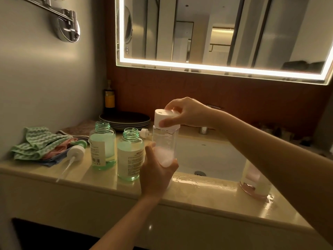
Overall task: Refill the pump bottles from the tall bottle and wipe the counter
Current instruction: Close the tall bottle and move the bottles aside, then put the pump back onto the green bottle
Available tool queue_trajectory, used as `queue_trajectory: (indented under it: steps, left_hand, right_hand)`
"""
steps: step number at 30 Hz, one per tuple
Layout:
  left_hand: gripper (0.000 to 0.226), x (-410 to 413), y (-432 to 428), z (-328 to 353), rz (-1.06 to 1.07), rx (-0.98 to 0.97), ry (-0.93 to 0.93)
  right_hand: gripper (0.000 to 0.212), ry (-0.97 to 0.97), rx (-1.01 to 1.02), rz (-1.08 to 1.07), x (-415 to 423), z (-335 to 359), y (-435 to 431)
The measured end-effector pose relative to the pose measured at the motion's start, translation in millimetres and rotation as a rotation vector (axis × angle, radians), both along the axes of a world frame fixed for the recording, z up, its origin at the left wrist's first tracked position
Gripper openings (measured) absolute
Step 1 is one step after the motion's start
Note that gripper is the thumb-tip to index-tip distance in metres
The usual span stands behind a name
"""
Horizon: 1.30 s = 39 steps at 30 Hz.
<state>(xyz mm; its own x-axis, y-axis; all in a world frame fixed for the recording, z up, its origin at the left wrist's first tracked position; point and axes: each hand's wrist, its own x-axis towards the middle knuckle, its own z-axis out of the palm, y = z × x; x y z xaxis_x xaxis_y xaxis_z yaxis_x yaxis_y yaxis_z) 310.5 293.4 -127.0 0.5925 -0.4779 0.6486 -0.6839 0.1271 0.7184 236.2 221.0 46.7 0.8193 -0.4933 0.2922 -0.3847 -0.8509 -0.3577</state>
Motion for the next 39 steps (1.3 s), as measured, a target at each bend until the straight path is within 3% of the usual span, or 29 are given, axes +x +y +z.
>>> queue_trajectory:
  steps: [7,11,14,19,22,27,34,39]
  left_hand:
    - [0.073,-4.4,1.8,0.9,0.036,0.011,-0.013]
    - [0.073,-2.7,6.7,2.1,0.031,0.033,-0.027]
    - [0.081,3.9,17.7,-1.0,0.009,0.004,-0.008]
    - [0.085,19.4,50.6,-3.6,0.008,-0.021,-0.013]
    - [0.079,38.4,74.7,5.6,0.033,-0.045,-0.013]
    - [0.065,88.8,113.4,23.8,0.202,-0.122,0.031]
    - [0.087,168.9,156.3,34.2,0.407,-0.164,0.082]
    - [0.076,218.2,156.6,31.1,0.447,-0.078,0.1]
  right_hand:
    - [0.066,-0.123,-0.261,-0.305,13.2,-21.5,13.2]
    - [0.07,-0.14,-0.185,-0.272,6.3,-21.5,18.0]
    - [0.067,-0.174,-0.01,-0.141,-1.9,-16.7,23.0]
    - [0.07,-0.434,0.116,-0.152,-8.9,-31.8,24.0]
    - [0.052,-0.472,0.139,-0.163,-1.2,-56.3,28.8]
    - [0.03,-0.697,0.142,-0.043,33.3,-79.2,64.5]
    - [0.03,-0.443,0.196,0.06,93.0,-109.2,99.1]
    - [0.036,-0.215,0.196,0.03,132.9,-121.9,109.7]
